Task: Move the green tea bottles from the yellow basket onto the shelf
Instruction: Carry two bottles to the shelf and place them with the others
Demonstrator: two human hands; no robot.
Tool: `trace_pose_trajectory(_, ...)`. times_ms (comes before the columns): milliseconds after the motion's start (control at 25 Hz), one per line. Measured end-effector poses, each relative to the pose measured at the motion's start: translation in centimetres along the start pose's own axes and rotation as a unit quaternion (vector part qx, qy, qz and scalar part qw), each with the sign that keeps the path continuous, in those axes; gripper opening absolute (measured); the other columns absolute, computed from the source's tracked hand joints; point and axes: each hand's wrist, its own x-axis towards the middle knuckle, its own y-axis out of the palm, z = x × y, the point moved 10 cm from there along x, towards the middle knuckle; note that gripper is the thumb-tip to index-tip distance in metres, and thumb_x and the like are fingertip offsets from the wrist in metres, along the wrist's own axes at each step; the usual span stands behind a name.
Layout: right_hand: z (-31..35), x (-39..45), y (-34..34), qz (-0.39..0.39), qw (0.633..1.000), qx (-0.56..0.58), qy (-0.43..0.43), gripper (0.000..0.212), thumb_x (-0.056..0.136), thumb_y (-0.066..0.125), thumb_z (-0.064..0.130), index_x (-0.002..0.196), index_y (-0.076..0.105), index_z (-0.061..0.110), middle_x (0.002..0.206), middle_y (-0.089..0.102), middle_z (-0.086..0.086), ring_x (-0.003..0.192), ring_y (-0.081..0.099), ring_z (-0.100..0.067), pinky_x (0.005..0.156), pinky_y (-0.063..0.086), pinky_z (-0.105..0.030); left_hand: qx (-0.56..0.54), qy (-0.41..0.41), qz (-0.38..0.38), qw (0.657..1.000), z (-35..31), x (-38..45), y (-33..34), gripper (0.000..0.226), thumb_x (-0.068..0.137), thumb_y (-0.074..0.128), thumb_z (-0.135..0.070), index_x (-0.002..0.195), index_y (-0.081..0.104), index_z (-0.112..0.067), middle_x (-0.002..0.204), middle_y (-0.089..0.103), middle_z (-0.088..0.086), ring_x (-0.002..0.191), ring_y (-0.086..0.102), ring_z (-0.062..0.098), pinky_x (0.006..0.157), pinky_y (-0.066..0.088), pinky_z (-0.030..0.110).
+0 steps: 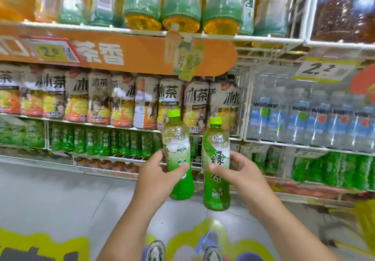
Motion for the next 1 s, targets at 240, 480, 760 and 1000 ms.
trace_pose_trajectory(240,-9.9,5.7,3.6,-0.007,0.999,-0.007,0.042,0.034,0.079,0.083,0.006,0.109,0.072,0.018,0.101,0.079,0.008,0.096,0.074,-0.006,0.076,0.053,-0.016,-0.015,-0.043,0.016,0.999,11.7,6.2,-0.4,0.032,0.082,0.084,-0.017,0.102,0.07,-0.037,0.096,0.08,-0.008,0.095,0.076,0.018,0.085,0.061,0.043)
trace_pose_trajectory(480,-19.1,11.8,5.0,-0.029,0.998,-0.004,0.063,0.038,0.078,0.083,0.006,0.112,0.071,0.018,0.102,0.079,0.006,0.098,0.074,-0.009,0.079,0.053,-0.019,-0.016,-0.067,0.03,0.997,21.2,12.4,1.8,0.039,0.081,0.085,-0.015,0.109,0.07,-0.037,0.099,0.08,-0.006,0.101,0.074,0.02,0.09,0.059,0.043)
trace_pose_trajectory(760,-25.4,22.2,3.0,-0.071,0.996,-0.021,0.044,0.033,0.078,0.085,0.011,0.108,0.073,0.016,0.095,0.08,0.008,0.091,0.075,-0.009,0.069,0.053,-0.013,0.011,0.0,0.052,0.999,24.6,21.9,6.3,0.034,0.082,0.083,-0.013,0.111,0.07,-0.026,0.096,0.08,-0.009,0.09,0.076,0.01,0.08,0.06,0.032)
trace_pose_trajectory(1000,-26.2,30.5,0.9,-0.056,0.998,-0.024,0.022,0.032,0.079,0.086,0.027,0.101,0.065,0.029,0.084,0.074,0.027,0.082,0.067,0.015,0.067,0.046,-0.002,0.02,0.035,0.033,0.999,25.2,27.3,7.7,0.022,0.083,0.083,-0.017,0.102,0.073,-0.021,0.083,0.078,-0.014,0.075,0.074,0.004,0.066,0.055,0.018)
